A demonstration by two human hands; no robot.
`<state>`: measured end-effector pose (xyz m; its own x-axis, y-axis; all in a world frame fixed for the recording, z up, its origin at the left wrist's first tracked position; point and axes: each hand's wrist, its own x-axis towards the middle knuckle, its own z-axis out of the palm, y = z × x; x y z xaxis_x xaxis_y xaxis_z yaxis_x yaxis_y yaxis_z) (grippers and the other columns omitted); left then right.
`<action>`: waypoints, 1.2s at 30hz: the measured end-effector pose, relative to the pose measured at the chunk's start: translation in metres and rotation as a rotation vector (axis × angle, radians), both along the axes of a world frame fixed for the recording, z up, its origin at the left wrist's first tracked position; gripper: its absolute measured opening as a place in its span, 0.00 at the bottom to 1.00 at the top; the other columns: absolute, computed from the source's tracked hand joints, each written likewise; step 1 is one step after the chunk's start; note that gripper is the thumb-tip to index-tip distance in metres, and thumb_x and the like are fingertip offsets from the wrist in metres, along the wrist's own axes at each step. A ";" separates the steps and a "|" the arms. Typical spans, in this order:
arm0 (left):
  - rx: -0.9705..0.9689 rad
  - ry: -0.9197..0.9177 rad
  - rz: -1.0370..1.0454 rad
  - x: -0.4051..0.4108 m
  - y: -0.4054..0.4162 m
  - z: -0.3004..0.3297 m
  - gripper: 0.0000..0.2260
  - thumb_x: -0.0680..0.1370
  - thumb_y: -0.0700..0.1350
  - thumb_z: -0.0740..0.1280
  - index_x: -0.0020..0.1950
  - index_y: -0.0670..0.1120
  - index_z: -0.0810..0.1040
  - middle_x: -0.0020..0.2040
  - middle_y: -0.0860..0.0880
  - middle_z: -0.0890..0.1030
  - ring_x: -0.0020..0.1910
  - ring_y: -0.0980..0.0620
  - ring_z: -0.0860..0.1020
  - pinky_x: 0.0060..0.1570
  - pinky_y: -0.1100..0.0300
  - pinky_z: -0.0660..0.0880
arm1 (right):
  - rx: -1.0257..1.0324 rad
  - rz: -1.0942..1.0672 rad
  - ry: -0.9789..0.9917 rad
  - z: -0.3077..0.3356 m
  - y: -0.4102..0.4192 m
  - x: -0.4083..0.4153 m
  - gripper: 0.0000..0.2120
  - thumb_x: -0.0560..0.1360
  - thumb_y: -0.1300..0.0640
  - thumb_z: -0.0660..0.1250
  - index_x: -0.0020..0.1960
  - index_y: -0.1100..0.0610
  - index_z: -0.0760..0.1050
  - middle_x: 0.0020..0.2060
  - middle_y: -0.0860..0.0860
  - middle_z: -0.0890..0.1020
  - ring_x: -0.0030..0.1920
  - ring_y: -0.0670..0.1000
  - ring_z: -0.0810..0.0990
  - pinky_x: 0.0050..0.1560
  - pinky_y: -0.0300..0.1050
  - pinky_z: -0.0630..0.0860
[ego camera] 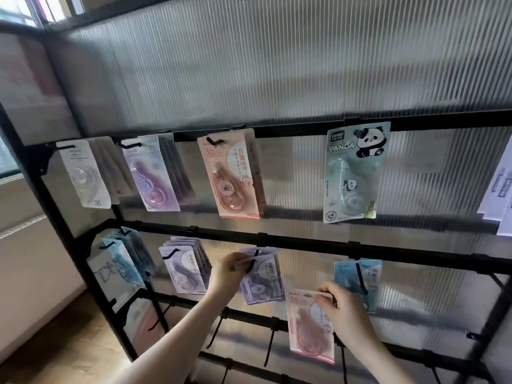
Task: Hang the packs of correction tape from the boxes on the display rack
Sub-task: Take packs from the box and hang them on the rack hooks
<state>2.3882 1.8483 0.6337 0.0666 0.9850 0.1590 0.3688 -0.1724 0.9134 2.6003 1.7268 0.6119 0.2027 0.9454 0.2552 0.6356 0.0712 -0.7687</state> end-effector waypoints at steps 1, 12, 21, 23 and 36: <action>0.005 -0.009 -0.005 0.002 0.001 0.001 0.14 0.74 0.34 0.67 0.40 0.55 0.79 0.39 0.55 0.82 0.36 0.58 0.78 0.35 0.67 0.73 | -0.006 -0.002 0.004 -0.002 0.001 0.000 0.08 0.75 0.58 0.67 0.39 0.48 0.72 0.37 0.45 0.80 0.36 0.44 0.79 0.37 0.45 0.79; 0.072 -0.030 -0.054 0.006 0.012 -0.005 0.12 0.76 0.37 0.66 0.45 0.55 0.78 0.45 0.52 0.82 0.40 0.54 0.80 0.33 0.67 0.74 | -0.025 -0.007 -0.017 0.003 0.006 0.001 0.12 0.76 0.55 0.65 0.38 0.44 0.67 0.38 0.43 0.78 0.40 0.41 0.79 0.39 0.40 0.79; 0.094 0.005 0.005 -0.026 0.002 0.007 0.10 0.73 0.38 0.70 0.50 0.50 0.76 0.47 0.53 0.80 0.48 0.53 0.77 0.48 0.61 0.72 | 0.021 -0.003 -0.069 0.019 0.008 -0.018 0.09 0.77 0.55 0.65 0.40 0.45 0.69 0.39 0.42 0.78 0.39 0.40 0.78 0.34 0.36 0.76; 0.097 0.005 0.016 -0.036 -0.002 0.012 0.10 0.73 0.38 0.70 0.51 0.50 0.76 0.48 0.52 0.80 0.50 0.52 0.77 0.52 0.57 0.74 | 0.050 0.004 -0.081 0.026 0.009 -0.026 0.06 0.77 0.55 0.65 0.42 0.47 0.71 0.39 0.42 0.78 0.39 0.40 0.77 0.32 0.33 0.72; 0.217 -0.017 -0.013 -0.115 -0.017 0.059 0.10 0.74 0.40 0.69 0.54 0.48 0.78 0.47 0.54 0.80 0.47 0.58 0.78 0.49 0.66 0.74 | 0.248 0.018 -0.071 0.111 0.014 -0.105 0.04 0.77 0.59 0.64 0.44 0.51 0.74 0.37 0.42 0.78 0.41 0.45 0.78 0.42 0.42 0.74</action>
<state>2.2728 1.8309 0.6922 0.0743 0.9268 0.3683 0.3505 -0.3700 0.8604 2.4957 1.7408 0.7225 0.1592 0.8553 0.4930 0.6843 0.2643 -0.6796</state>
